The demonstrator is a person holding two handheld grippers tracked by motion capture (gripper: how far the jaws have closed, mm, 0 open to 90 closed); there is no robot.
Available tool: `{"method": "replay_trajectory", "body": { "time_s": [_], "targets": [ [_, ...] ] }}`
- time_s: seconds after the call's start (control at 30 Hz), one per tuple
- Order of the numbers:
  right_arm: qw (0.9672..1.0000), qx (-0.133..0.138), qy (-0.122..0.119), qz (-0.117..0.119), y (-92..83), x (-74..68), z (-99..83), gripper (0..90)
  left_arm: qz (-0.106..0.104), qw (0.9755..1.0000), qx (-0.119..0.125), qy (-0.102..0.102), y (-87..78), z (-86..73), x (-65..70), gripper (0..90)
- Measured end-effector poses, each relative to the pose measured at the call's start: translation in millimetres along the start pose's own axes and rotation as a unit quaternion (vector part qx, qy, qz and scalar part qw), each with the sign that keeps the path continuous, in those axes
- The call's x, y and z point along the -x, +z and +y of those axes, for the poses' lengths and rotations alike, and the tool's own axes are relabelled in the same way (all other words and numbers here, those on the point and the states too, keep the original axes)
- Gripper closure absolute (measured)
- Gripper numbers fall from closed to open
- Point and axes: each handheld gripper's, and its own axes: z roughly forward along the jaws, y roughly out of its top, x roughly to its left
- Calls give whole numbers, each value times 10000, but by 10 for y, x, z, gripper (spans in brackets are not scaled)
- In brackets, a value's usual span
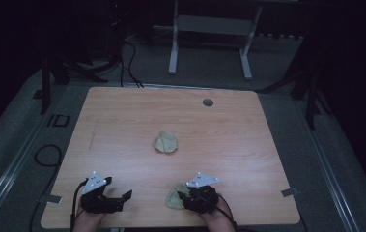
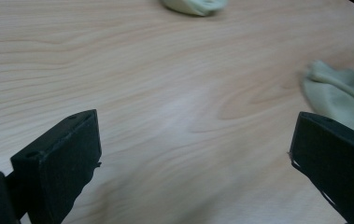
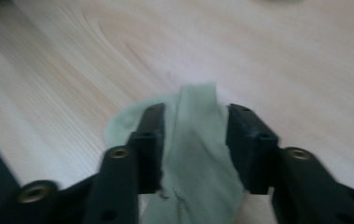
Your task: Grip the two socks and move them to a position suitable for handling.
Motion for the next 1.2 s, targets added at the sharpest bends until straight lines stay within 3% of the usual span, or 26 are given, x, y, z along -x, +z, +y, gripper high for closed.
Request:
{"method": "replay_trajectory", "body": {
  "time_s": [0.07,0.13,0.23,0.3,0.37,0.4,0.47,0.53,0.67,0.8,0.87,1.0,1.07,1.1,1.2],
  "targets": [
    [9998,210,-38,-54,-129,77,75,548,-126,9999,-63,94,54,25,109,55],
    [9995,286,-94,-91,-219,186,137,556,-414,9988,-207,155,135,64,224,59],
    [9996,273,-88,8,-246,272,158,583,-600,9969,-372,336,249,114,374,143],
    [9997,185,-160,80,-198,283,136,595,-794,9945,-507,457,344,152,475,154],
    [9995,76,-200,216,-135,288,106,619,-931,9920,-665,527,444,183,561,219],
    [9994,15,-232,237,-96,283,87,622,-1090,9893,-785,568,504,198,604,229],
    [9990,-160,-229,344,-17,269,50,625,-1089,9865,-981,733,597,218,670,341],
    [9983,-284,-311,393,52,240,22,626,-1076,9854,-1076,764,670,233,699,435],
    [9966,-447,-583,381,159,222,-8,639,-1026,9850,-1088,865,772,289,742,501],
    [9950,-682,-678,272,239,226,-52,658,-1004,9816,-1133,1165,829,306,827,532],
    [9952,-666,-649,301,243,231,-68,692,-918,9794,-1150,1384,842,309,875,575],
    [9950,-667,-685,291,248,198,-71,798,-826,9770,-1200,1556,853,315,931,718],
    [9950,-666,-688,281,252,189,-69,810,-848,9784,-1196,1455,861,314,925,756],
    [9950,-674,-683,277,259,180,-60,821,-897,9790,-1178,1399,870,314,917,830],
    [9954,-676,-633,238,250,171,-47,837,-870,9785,-1164,1462,873,319,920,866]
  ]
}}
